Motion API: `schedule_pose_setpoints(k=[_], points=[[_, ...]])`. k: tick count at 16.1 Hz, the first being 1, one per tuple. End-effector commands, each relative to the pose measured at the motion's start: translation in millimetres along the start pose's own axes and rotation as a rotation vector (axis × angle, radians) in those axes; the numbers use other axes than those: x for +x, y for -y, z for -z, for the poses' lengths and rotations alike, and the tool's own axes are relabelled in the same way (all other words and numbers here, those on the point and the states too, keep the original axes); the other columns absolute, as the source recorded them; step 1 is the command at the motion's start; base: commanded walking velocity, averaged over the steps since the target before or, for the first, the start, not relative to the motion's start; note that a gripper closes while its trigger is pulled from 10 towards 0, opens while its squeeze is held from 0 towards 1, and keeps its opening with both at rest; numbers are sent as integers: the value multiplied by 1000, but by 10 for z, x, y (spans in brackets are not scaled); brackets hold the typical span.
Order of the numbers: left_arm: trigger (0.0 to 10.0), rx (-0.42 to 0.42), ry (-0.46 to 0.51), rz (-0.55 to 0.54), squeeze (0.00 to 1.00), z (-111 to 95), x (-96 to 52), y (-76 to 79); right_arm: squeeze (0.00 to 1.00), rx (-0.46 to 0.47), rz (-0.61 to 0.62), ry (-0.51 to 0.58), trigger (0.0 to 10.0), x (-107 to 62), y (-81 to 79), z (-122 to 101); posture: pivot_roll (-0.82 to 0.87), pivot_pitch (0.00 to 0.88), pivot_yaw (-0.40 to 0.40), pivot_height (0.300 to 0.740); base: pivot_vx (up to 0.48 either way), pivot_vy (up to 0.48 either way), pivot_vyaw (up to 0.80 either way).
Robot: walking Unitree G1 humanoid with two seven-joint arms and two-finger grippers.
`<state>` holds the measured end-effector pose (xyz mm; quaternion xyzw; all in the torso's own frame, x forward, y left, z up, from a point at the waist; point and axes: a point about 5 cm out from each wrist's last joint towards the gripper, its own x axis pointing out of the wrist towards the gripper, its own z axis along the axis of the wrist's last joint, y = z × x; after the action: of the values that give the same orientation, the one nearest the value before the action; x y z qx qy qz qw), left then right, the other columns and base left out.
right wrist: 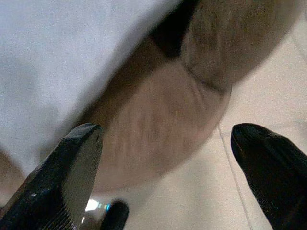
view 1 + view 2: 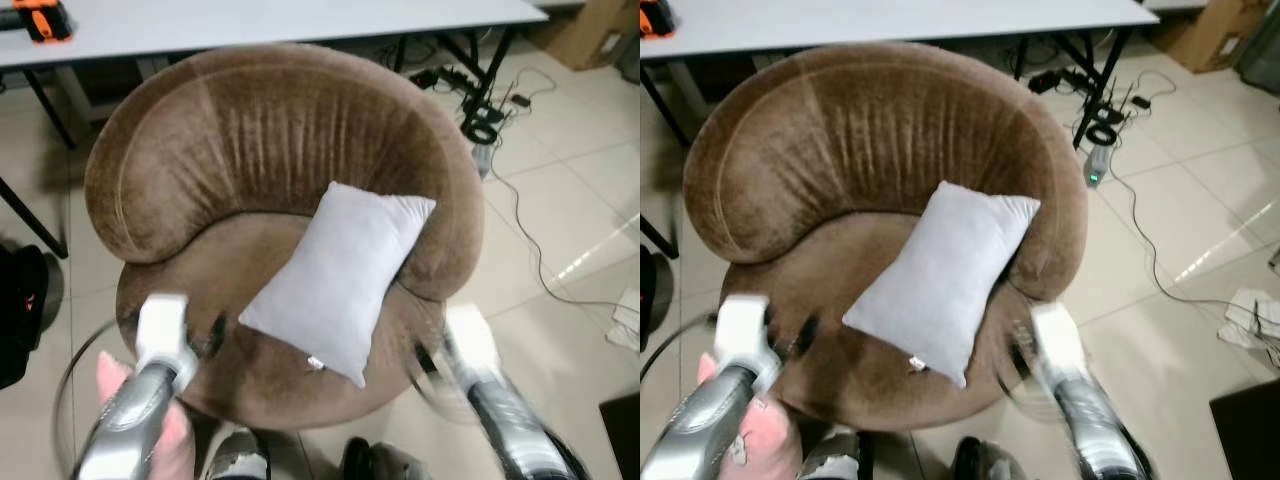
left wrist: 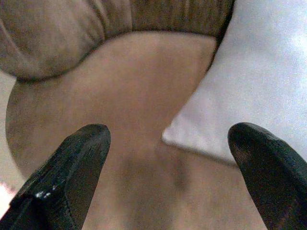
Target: Move the pillow to the sofa from floor
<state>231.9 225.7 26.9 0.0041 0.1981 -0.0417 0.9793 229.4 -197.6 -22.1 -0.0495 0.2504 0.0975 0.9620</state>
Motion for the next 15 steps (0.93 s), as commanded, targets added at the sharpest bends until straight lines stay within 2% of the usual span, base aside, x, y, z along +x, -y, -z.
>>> schedule_pose_setpoints(k=[1, 3, 5, 7, 10, 14, 15], points=[[10000, -3, 2, 81, 0, -3, 2, 124, 0, 20, -41, 59, 10000, -48, -50, -62, 152, 164, -59, 740, 0, 0, 0], [10000, -11, 33, 174, 0, -8, 4, 270, 0, 42, -96, 106, 10000, -200, -132, -98, 116, 155, -55, 740, 0, 0, 0], [10000, -34, 42, 184, 0, -9, 58, 399, 0, 69, -31, 138, 10000, -196, -147, -205, 93, 145, -59, 740, 0, 0, 0], [10000, -29, 51, 181, 0, -54, 124, 478, 0, 83, -11, 116, 10000, -192, -150, -231, 81, 139, -59, 740, 0, 0, 0], [10000, -8, 97, 160, 0, -237, 183, 492, 0, 85, 17, 102, 10000, -172, -152, -281, 82, 148, -53, 740, 0, 0, 0], [10000, -10, 118, 160, 0, -284, 182, 548, 0, 97, 67, 105, 10000, -156, -116, -325, 83, 144, -52, 740, 0, 0, 0], [10000, -50, 167, 118, 0, -325, 140, 496, 0, 96, 131, 197, 10000, -214, -30, -443, 88, 140, -61, 740, 0, 0, 0]])
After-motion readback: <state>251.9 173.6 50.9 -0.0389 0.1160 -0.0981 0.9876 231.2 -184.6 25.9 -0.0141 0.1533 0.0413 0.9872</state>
